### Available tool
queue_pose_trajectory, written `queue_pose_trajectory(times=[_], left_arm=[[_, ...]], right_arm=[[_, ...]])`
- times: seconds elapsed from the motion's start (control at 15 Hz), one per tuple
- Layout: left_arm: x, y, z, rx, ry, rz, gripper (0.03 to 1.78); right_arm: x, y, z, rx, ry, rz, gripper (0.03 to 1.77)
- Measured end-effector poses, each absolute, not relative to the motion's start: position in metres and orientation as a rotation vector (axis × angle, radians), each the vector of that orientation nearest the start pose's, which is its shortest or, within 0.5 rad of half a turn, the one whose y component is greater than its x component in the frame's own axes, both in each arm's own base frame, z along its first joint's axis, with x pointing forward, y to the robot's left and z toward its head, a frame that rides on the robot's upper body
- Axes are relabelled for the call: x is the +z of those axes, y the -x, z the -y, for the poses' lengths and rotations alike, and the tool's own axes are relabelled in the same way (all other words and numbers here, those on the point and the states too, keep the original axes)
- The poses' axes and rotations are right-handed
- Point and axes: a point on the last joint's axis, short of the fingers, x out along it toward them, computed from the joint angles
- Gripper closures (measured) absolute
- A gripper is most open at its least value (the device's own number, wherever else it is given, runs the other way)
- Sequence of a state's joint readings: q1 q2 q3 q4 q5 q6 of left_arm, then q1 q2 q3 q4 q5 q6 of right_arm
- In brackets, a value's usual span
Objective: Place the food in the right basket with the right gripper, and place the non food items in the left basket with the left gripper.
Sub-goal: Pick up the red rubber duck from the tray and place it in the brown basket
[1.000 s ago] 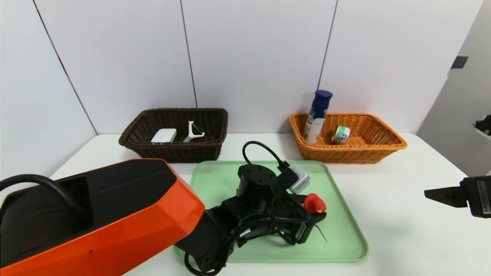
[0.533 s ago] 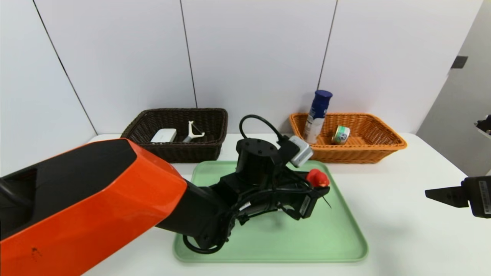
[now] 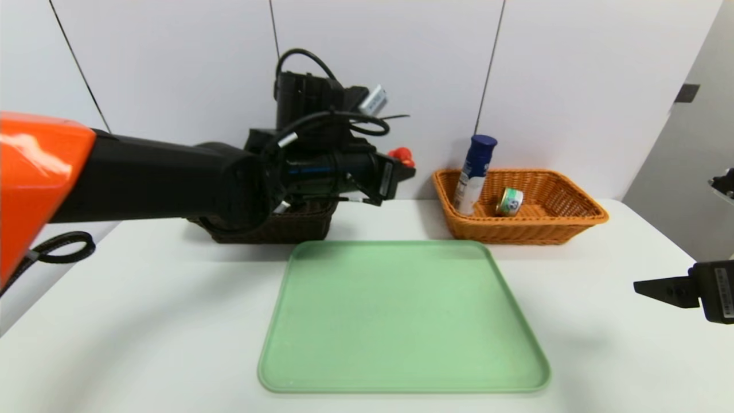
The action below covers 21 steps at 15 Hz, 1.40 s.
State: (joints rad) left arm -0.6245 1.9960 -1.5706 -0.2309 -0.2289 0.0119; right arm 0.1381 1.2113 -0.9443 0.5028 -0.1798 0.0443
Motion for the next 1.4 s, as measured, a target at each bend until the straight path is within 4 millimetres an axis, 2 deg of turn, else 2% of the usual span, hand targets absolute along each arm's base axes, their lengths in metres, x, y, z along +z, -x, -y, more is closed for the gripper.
queue_pose_trajectory(times=[0.13,0.27,0.4,0.53,1.0,1.4], left_arm=[[0.267,-0.351,0.212,-0.714,-0.050,-0.229,1.14],[0.274,-0.368,0.178,-0.614,-0.040,-0.247,1.14],[0.272,-0.383,0.155,-0.549,-0.030,-0.253,1.14],[0.261,-0.397,0.137,-0.494,-0.001,-0.288,1.14],[0.215,-0.436,0.095,-0.370,0.031,-0.394,1.14],[0.194,-0.449,0.078,-0.328,0.037,-0.436,1.14]], right_arm=[[0.236,-0.156,-0.018,-0.055,0.081,-0.760,0.10],[0.236,-0.156,-0.018,-0.054,0.083,-0.762,0.10],[0.236,-0.157,-0.018,-0.049,0.095,-0.762,0.10],[0.236,-0.157,-0.018,-0.048,0.098,-0.762,0.10],[0.236,-0.157,-0.018,-0.049,0.098,-0.763,0.10],[0.235,-0.161,-0.019,-0.050,0.100,-0.774,0.10]])
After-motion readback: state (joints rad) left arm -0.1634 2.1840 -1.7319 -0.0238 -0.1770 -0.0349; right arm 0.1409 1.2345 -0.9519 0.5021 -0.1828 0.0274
